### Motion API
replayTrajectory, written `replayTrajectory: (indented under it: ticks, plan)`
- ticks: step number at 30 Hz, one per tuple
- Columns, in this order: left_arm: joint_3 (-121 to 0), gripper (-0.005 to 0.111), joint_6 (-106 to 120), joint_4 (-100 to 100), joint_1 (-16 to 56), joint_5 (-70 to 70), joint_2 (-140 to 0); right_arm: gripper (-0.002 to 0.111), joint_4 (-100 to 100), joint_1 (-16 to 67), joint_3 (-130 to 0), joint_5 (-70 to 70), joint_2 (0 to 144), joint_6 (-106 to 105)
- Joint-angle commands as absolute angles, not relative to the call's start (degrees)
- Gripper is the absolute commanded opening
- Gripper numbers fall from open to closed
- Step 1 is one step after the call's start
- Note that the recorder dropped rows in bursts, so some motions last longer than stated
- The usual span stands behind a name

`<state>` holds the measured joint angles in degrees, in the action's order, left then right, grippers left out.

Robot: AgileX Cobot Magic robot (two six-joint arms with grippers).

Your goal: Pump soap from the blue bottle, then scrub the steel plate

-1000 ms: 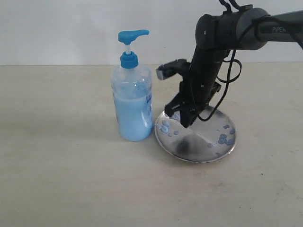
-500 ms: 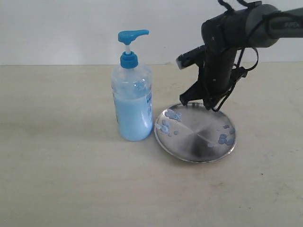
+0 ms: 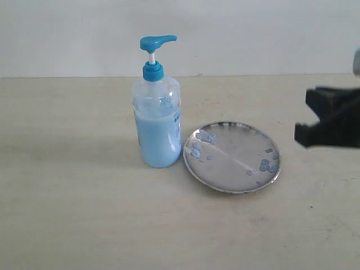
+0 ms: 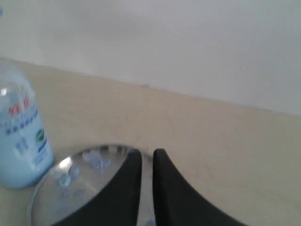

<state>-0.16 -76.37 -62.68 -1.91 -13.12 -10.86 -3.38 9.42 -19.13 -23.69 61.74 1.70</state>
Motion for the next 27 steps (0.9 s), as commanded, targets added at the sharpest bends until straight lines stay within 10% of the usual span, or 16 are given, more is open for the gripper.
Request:
replayTrajectory:
  ticks: [1, 10, 27]
  plan:
    - [0.0, 0.004, -76.66, -62.74, -1.49, -13.39, -10.35, 0.0, -2.74, 9.2, -13.09, -29.43, 57.16, 6.62]
    - [0.0, 0.004, -76.66, -62.69, -1.49, -13.76, -10.35, 0.0, -0.81, 9.2, -12.64, -0.85, 35.92, 4.48]
    - [0.0, 0.004, -76.66, -62.69, -1.49, -13.37, -10.47, 0.0, 2.33, 9.2, 0.0, 4.31, 0.0, 15.34]
